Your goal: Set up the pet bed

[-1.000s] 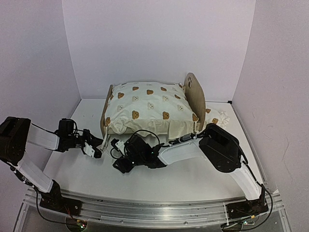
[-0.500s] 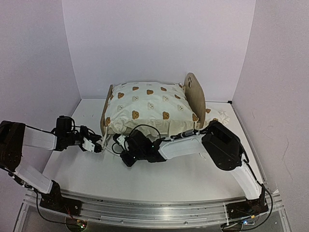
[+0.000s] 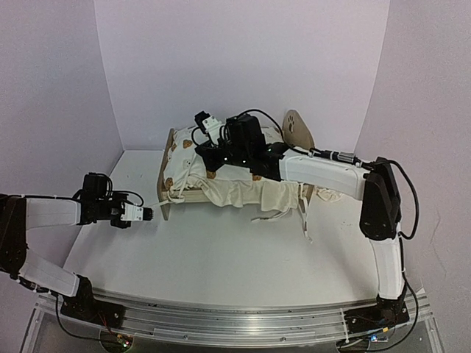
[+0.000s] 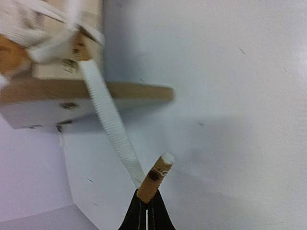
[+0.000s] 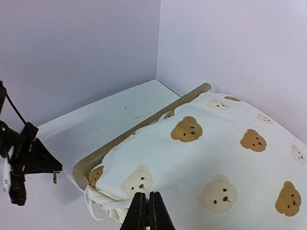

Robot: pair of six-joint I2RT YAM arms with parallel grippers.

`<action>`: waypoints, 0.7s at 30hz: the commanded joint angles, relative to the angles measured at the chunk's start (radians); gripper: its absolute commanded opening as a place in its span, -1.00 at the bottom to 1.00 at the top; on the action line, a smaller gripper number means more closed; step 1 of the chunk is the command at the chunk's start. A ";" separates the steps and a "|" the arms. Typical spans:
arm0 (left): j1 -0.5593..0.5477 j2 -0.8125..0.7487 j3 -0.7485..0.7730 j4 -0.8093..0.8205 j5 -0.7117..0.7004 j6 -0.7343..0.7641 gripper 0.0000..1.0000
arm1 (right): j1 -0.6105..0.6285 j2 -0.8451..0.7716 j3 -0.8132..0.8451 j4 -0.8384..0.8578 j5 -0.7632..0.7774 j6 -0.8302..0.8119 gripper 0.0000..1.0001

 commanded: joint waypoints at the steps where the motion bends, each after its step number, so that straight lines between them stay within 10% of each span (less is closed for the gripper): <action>1: 0.020 0.064 -0.138 -0.191 -0.294 0.174 -1.00 | -0.034 -0.008 0.134 0.077 -0.002 -0.040 -1.00; 21: 0.113 0.173 -0.107 -0.254 -0.494 0.133 -1.00 | -0.039 -0.167 0.058 0.099 -0.243 0.051 -1.00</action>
